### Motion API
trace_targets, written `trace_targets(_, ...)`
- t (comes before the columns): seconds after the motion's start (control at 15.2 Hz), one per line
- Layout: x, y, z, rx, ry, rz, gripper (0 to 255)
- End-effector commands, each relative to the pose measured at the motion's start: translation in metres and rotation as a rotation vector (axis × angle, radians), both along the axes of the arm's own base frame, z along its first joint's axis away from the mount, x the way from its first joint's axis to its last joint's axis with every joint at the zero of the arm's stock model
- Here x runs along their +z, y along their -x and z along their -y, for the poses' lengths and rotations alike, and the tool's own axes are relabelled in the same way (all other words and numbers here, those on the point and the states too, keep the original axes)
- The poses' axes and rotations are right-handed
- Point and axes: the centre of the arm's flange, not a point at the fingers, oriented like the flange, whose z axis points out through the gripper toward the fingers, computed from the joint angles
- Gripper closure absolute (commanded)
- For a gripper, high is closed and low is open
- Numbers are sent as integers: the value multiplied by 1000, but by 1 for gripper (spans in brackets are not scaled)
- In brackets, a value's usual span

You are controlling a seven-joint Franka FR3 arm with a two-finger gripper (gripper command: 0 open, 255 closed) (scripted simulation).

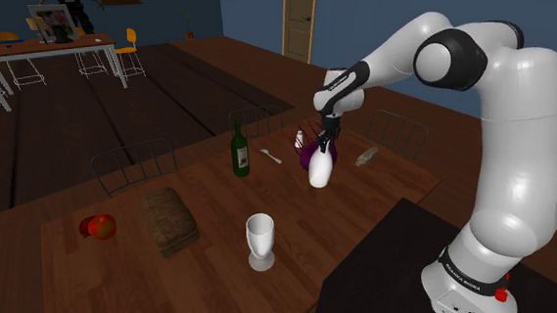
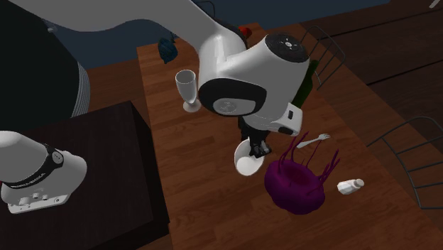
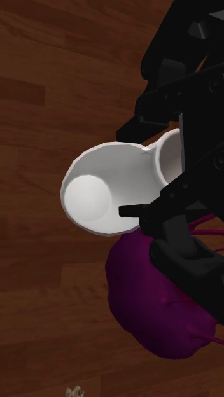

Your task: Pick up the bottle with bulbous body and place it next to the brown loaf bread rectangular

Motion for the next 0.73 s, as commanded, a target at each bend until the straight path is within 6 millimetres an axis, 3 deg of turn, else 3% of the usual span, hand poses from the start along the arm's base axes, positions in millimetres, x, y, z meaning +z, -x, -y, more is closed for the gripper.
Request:
trace_targets(0.0,10,0,1,0,0,0,255)
trace_targets(0.66,63,0,1,0,0,0,255)
